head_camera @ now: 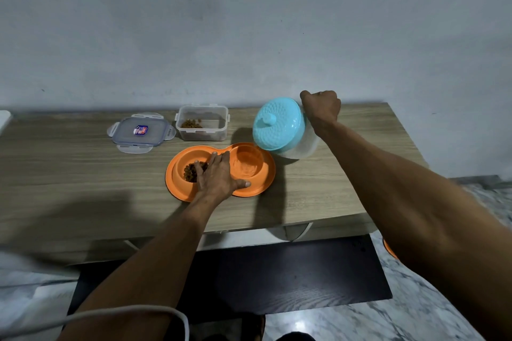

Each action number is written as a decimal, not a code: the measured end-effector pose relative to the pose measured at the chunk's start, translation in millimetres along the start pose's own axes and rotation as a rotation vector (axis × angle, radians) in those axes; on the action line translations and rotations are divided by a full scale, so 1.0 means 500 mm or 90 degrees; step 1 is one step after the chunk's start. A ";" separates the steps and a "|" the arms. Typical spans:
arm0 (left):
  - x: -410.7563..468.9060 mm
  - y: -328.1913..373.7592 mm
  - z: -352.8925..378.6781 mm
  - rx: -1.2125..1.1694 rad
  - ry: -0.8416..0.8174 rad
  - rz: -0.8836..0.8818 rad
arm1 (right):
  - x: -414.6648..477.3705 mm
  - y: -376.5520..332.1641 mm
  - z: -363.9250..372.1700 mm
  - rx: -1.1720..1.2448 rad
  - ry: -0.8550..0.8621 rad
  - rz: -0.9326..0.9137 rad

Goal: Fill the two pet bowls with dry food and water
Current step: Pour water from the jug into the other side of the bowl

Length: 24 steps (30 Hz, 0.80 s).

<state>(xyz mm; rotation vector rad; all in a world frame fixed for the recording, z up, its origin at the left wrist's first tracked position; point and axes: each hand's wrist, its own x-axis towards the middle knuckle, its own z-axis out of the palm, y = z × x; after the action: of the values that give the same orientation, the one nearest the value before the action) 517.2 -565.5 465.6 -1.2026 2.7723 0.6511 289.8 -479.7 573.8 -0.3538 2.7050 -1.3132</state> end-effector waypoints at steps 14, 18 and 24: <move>0.001 0.000 -0.001 0.005 -0.001 0.007 | 0.047 0.058 0.004 0.293 0.026 0.247; -0.001 0.000 -0.001 0.009 0.011 0.010 | 0.062 0.074 0.022 0.343 0.029 0.271; -0.002 0.000 -0.002 0.011 0.003 0.008 | 0.073 0.098 0.055 0.385 0.024 0.308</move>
<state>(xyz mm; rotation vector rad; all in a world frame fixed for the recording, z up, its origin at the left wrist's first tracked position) 518.3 -565.1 466.7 -1.1862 2.7846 0.6244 252.2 -480.7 518.5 0.3596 2.0610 -1.8516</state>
